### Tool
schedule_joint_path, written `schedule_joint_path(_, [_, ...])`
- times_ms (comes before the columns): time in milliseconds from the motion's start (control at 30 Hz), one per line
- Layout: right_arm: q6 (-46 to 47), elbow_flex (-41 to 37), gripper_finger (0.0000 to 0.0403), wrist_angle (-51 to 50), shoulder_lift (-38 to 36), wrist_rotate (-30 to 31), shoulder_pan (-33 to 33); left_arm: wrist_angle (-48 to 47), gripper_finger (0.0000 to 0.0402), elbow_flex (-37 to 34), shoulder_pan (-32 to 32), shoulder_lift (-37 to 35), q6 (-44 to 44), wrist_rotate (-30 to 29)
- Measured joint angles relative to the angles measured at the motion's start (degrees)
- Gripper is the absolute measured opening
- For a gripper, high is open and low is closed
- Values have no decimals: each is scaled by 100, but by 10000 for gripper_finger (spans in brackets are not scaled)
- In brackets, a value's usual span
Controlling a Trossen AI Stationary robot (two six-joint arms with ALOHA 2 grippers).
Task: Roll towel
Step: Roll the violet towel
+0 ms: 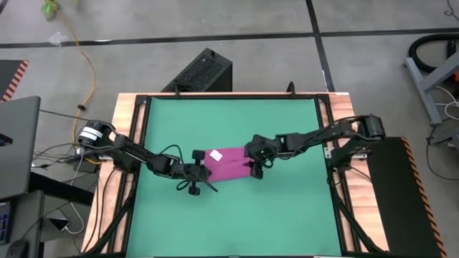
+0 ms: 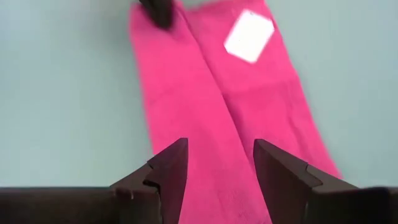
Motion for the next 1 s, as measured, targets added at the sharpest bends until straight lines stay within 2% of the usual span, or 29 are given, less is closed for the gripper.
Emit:
schedule_joint_path(100, [-424,0,202,95,-263,147,234,226,0,-81,98,0,107,26])
schedule_joint_path(233, [-738,-148,180,571,-197,918,609,307,0,-109,252,0,165,60])
schedule_joint_path(433, [-728,-890,100,2168,315,1537,772,299,0,-109,346,0,234,193])
schedule_joint_path(533, [-601,-1250,59,3030,523,1547,759,293,0,-109,355,0,246,207])
schedule_joint_path(700, [-170,-1627,12,3363,853,1549,819,303,0,-109,355,0,238,205])
schedule_joint_path(867, [269,-1762,15,3600,1196,1765,980,365,0,-107,355,0,237,166])
schedule_joint_path(1000, [378,-1759,28,3712,1393,1816,1075,560,0,-107,254,-73,263,-151])
